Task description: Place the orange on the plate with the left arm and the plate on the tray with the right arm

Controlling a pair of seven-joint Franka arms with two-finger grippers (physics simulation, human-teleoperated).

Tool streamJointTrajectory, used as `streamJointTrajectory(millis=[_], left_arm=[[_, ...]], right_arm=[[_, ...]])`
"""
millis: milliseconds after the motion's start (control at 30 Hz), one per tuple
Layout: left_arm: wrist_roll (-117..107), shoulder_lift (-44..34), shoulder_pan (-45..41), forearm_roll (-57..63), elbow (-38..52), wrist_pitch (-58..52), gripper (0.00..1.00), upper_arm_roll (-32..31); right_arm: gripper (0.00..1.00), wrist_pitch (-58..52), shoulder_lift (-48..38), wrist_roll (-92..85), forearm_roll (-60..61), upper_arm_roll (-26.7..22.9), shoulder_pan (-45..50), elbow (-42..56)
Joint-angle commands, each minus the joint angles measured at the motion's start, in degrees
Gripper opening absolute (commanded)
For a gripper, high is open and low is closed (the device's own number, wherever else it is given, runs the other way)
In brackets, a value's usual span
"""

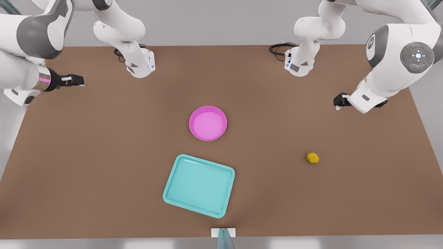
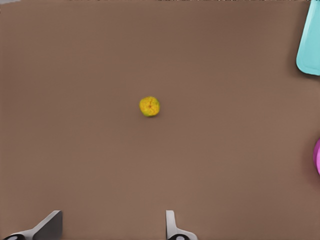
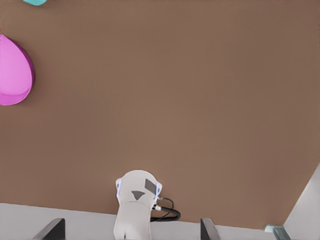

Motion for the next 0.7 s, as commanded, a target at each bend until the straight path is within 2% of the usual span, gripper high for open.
streamJointTrajectory(millis=[0,33,67,100,133,200,233,400,600,667], left_arm=[[0.1,0.4,0.3,0.1,0.0,1.4,1.0,0.0],[-1.0,3.1,0.3,0.3,-0.2,1.4,1.0,0.0],[-0.3,10.0,0.9,-0.5,-1.2,1.9,1.0,0.4],[-0.3,11.3,0.8,-0.6,-9.7,13.4,1.0,0.5],[-1.0,13.9,0.7,-0.6,-13.3,21.4,1.0,0.5],[-0.6,19.2,0.7,-0.7,-16.7,33.7,1.0,0.5],[0.0,20.2,0.7,-0.7,-17.6,36.1,1.0,0.5],[0.3,25.0,3.3,-0.3,-17.6,39.9,1.0,2.1],[0.1,28.1,2.6,-0.6,-18.8,43.4,1.0,2.1],[0.1,29.9,2.5,-0.6,-18.9,44.4,1.0,2.1]], right_arm=[[1.0,5.6,-1.2,-4.3,-0.2,0.0,-0.2,-1.4],[1.0,7.6,-3.1,-4.3,-0.3,-0.1,-0.2,-4.1],[1.0,7.7,-3.2,-4.3,-0.2,-0.1,-0.2,-4.5],[1.0,7.7,-3.2,-4.3,-0.2,0.0,-0.2,-4.5],[1.0,7.7,-3.1,-4.3,-0.3,0.0,-0.2,-4.5],[1.0,7.2,-1.4,-4.0,-0.1,-0.1,-0.1,-4.5],[1.0,7.5,0.8,-3.9,-0.1,-0.1,0.1,-4.3],[1.0,7.7,2.3,-3.9,0.0,-0.1,0.3,-4.5],[1.0,8.8,2.8,-3.9,-0.1,-0.1,0.6,-4.6],[1.0,10.3,2.4,-3.9,0.2,-0.3,-0.9,-8.9]])
